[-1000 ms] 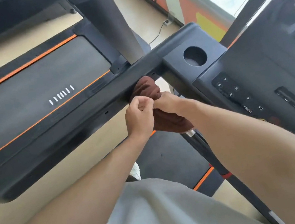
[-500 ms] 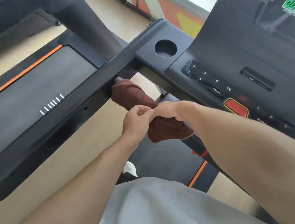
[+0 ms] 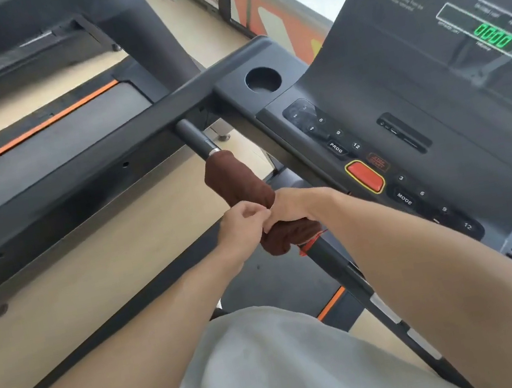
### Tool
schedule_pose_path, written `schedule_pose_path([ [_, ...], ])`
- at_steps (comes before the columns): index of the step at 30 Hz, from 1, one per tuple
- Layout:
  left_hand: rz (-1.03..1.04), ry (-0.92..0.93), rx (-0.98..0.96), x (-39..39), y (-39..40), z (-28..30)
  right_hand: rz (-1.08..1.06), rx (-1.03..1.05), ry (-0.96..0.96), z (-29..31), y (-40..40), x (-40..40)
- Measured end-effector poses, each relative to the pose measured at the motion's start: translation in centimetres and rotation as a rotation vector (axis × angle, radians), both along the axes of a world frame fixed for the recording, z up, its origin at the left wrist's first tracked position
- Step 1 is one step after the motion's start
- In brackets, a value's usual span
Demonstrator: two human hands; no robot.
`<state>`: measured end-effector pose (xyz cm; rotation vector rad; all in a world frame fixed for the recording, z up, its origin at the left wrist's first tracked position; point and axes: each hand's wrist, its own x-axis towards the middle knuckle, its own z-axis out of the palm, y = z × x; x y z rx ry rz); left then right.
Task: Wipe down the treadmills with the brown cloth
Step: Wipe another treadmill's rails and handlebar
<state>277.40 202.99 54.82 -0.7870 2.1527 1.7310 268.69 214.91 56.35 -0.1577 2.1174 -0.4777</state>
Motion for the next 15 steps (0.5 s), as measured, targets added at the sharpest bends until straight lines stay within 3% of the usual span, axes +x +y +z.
schedule_pose_path([
  [5,0.057,0.000,0.017,1.2,0.6,-0.2,0.011,0.031,-0.126,0.1,1.7,0.6],
  [10,0.265,0.040,-0.100,0.2,-0.4,0.1,0.136,0.151,0.032,-0.6,2.8,1.6],
  [15,0.094,-0.016,-0.046,-3.8,-2.8,-1.0,0.038,0.077,0.055,0.2,2.8,1.6],
])
